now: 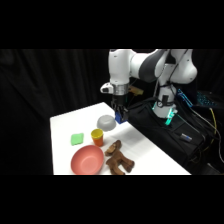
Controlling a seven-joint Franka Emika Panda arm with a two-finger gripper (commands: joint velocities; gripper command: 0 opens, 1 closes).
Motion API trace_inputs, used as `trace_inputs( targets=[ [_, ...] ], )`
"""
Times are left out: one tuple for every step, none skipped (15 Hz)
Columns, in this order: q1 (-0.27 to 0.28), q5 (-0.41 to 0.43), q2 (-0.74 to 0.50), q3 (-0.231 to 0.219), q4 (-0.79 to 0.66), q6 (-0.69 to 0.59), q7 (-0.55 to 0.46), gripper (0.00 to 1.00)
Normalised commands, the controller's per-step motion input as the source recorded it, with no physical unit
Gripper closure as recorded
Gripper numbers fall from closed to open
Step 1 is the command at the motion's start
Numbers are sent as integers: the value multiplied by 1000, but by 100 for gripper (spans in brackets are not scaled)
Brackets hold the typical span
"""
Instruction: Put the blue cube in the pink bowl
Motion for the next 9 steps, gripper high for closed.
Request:
trace_inputs(
  targets=[
    [-55,-8,147,33,400,-219,-215,72],
    [-53,12,186,31,434,-222,-228,72],
    [-53,25,222,29,462,-221,-230,72],
    [-52,30,253,29,488,-226,-228,72],
    [-51,43,275,29,506,-230,-235,72],
    [-51,44,296,31,530,-233,-243,72],
    [-51,49,301,32,531,-237,-246,72],
    [-52,62,309,34,537,-250,-252,72],
    [-54,71,309,36,529,-251,-250,72]
  ],
)
